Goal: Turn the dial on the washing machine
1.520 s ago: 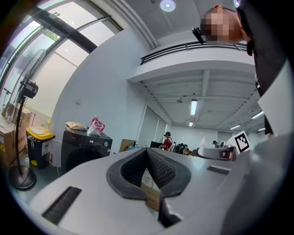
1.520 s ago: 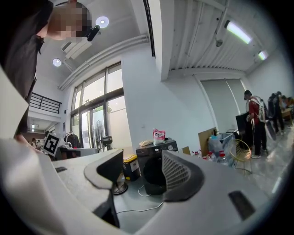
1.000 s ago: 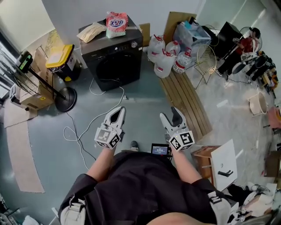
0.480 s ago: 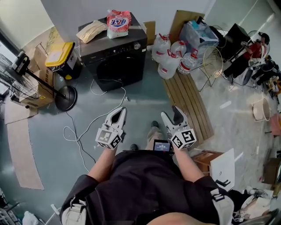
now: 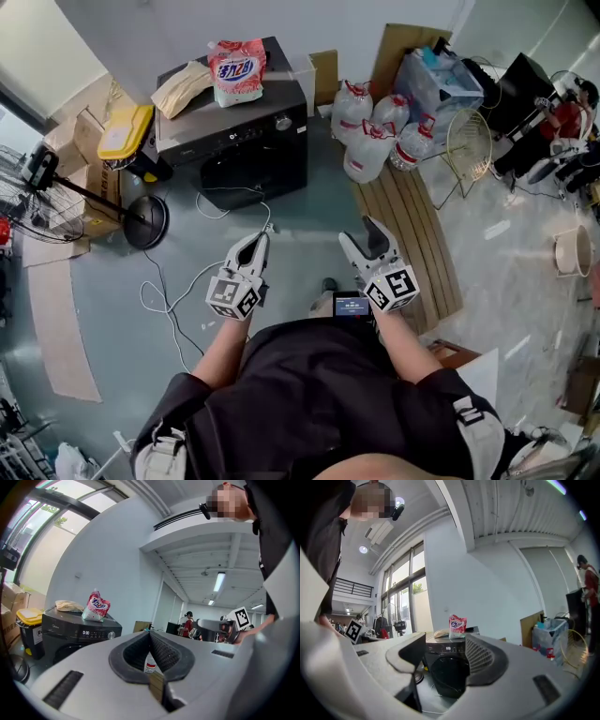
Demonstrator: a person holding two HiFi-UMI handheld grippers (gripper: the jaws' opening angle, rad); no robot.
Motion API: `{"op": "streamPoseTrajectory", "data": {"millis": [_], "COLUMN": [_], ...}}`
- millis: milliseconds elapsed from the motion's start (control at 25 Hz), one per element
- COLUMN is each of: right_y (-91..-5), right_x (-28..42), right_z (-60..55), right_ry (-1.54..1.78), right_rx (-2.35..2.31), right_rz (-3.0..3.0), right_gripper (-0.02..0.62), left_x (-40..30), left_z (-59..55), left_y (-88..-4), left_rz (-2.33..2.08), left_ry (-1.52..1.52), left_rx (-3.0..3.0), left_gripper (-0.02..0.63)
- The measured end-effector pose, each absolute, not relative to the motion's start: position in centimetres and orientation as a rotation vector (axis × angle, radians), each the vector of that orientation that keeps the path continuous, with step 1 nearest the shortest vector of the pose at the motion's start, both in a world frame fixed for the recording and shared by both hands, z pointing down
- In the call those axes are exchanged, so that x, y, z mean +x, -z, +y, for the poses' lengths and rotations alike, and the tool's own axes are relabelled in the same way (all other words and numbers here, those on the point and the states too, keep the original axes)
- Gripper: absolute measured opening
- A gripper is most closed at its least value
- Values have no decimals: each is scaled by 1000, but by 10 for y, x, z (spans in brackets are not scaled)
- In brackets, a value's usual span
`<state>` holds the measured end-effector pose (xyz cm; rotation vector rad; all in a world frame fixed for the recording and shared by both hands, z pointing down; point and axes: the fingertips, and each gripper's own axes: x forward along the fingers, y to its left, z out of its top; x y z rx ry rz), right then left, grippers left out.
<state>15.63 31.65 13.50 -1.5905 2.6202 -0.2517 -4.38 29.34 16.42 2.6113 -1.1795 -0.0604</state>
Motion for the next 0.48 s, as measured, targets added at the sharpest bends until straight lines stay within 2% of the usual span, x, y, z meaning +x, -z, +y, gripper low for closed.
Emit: {"op": "streamPoseTrajectory", "data": {"millis": [280,480], "right_y": [-136,-150], "right_x": [196,198], "right_z": [254,211], "right_ry": [301,335], "right_rx": [-1454,-1350], "right_rz": [2711,2767], "right_gripper": [265,265], "left_x": [-7,1], "left_z": [239,205], "left_y": [-148,-149], "left_rz": [-1323,-1422], "left_ry": [84,118], "left_rx": [2540,2510], "left_gripper": [-6,-6]}}
